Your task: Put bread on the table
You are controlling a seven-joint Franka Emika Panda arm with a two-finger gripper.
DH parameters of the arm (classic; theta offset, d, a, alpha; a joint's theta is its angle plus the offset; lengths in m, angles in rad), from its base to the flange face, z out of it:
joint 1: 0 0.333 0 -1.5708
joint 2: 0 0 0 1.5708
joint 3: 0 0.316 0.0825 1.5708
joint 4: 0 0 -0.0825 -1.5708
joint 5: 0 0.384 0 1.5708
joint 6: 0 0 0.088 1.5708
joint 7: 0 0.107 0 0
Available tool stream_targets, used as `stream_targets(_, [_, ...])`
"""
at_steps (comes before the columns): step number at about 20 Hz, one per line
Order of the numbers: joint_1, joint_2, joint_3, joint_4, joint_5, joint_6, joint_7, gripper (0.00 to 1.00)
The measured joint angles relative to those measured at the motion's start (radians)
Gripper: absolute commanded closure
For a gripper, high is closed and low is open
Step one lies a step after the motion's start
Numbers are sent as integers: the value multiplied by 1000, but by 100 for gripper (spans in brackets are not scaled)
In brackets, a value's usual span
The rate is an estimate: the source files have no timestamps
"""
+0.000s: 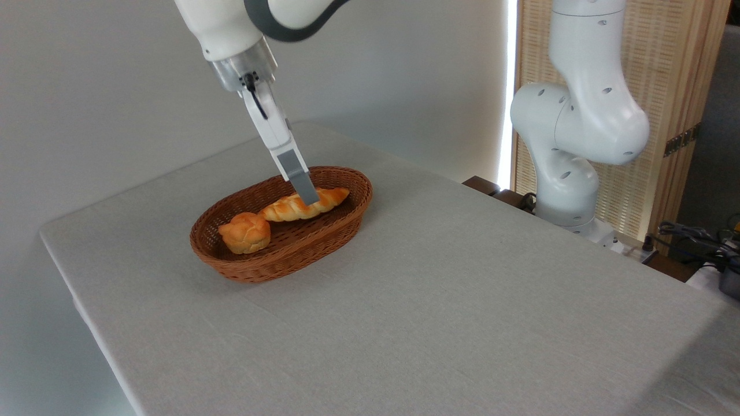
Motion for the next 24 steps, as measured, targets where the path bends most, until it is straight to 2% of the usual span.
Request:
stream_targets(2, [0,0,-25,-43,-4,67,-4,0])
stream_targets(4, [0,1,-39,-81,-47,145,-46,0])
stream_targets(8, [0,2,-51,-119,-106,203,-151,0])
stream_targets(13, [0,10,-84,-176,-119,292,-226,0])
stream_targets(16, [0,19,-101,-208,-119,336,-236,0])
stream_targets(17, [0,23,-107,-214,-119,345,-236,3])
stream_targets(20, [0,29,-116,-225,-119,362,-237,39])
stream_targets(21, [0,29,-116,-225,-119,362,-237,45])
stream_targets(24, [0,29,-116,-225,-119,362,-237,51])
